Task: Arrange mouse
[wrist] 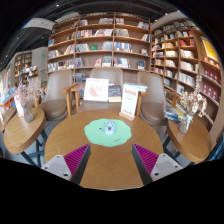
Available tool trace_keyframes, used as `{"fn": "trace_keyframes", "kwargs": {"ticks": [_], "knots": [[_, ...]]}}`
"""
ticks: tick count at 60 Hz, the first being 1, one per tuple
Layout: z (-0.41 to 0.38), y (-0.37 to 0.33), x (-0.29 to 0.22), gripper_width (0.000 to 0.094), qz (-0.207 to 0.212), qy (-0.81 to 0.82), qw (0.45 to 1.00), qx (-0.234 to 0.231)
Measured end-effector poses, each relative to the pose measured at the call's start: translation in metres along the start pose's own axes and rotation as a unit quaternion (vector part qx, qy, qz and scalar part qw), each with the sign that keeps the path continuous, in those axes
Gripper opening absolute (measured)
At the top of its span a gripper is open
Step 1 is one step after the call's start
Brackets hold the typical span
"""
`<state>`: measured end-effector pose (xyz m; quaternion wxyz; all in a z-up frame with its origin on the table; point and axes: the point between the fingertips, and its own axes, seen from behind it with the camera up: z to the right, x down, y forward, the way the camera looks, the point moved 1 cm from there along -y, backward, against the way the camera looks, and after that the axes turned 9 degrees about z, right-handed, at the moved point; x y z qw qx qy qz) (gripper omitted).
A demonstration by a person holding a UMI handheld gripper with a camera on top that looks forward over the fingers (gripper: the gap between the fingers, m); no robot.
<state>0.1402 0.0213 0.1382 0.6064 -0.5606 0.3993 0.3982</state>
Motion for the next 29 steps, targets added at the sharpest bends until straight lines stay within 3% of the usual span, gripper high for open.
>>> {"fn": "trace_keyframes", "kwargs": {"ticks": [15, 29], "knots": [[-0.003, -0.095, 0.042, 0.0854, -0.002, -0.008, 1.0, -0.004], [-0.001, -0.117, 0.045, 0.0856, 0.012, -0.004, 1.0, -0.005]]}}
